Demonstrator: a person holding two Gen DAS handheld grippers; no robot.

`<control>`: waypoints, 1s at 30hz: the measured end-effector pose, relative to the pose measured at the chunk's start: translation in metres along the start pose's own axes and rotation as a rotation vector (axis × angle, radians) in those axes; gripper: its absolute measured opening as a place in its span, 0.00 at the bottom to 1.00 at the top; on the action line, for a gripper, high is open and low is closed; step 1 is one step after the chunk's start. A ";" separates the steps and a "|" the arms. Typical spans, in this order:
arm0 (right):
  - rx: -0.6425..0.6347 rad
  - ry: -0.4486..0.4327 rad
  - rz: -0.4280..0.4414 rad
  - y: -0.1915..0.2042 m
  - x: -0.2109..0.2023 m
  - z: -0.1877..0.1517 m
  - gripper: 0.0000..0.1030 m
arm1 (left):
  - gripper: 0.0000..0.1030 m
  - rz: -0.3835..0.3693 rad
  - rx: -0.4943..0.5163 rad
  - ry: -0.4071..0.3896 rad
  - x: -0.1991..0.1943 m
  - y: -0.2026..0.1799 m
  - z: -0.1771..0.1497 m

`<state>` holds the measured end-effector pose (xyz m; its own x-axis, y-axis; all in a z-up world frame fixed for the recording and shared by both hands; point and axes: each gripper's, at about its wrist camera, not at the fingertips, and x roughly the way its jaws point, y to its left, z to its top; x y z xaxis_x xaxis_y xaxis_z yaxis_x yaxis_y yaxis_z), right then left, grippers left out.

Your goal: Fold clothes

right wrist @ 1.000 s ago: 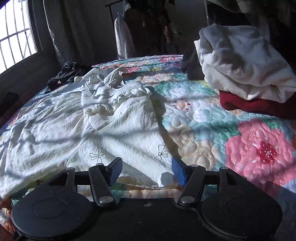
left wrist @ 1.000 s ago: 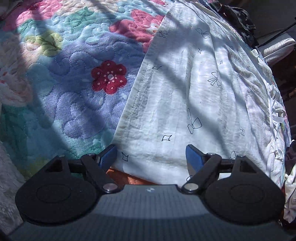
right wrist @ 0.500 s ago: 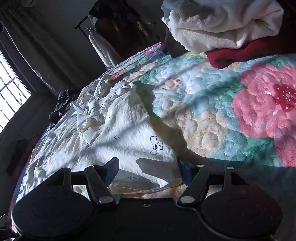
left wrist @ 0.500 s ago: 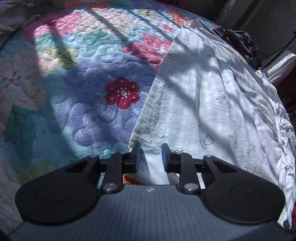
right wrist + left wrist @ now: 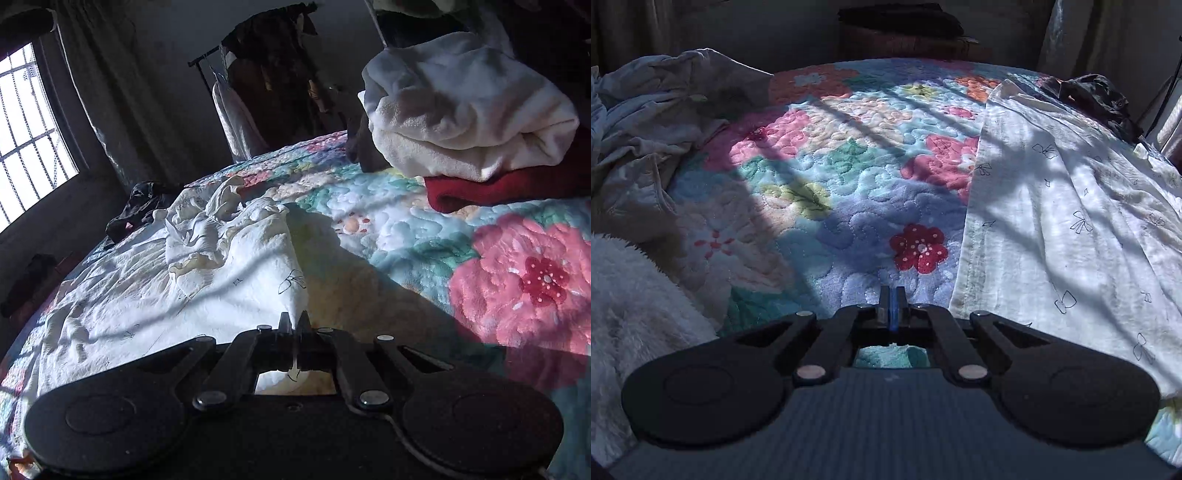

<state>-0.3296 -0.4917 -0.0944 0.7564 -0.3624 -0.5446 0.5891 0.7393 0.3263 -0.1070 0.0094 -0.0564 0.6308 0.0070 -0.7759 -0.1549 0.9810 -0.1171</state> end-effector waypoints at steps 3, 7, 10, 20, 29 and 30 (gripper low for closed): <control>-0.020 0.052 -0.069 -0.002 0.007 -0.007 0.02 | 0.03 -0.034 0.057 0.005 -0.009 -0.011 -0.006; -0.060 0.047 -0.144 0.007 -0.007 -0.001 0.06 | 0.37 -0.069 0.150 0.037 -0.029 -0.023 -0.006; -0.073 0.038 -0.151 0.025 -0.034 0.018 0.27 | 0.53 -0.087 0.236 0.036 -0.052 -0.034 0.001; -0.312 0.152 0.139 0.163 -0.103 0.055 0.68 | 0.82 -0.228 0.324 0.076 -0.122 -0.061 0.015; -0.400 0.182 0.162 0.213 -0.125 0.048 0.80 | 0.86 -0.195 0.361 0.155 -0.127 -0.069 0.000; -0.409 0.189 0.139 0.216 -0.125 0.047 0.81 | 0.87 -0.200 0.373 0.162 -0.128 -0.071 -0.002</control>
<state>-0.2836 -0.3139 0.0802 0.7328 -0.1625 -0.6607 0.2966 0.9503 0.0952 -0.1781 -0.0619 0.0507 0.4891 -0.1909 -0.8511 0.2608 0.9631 -0.0662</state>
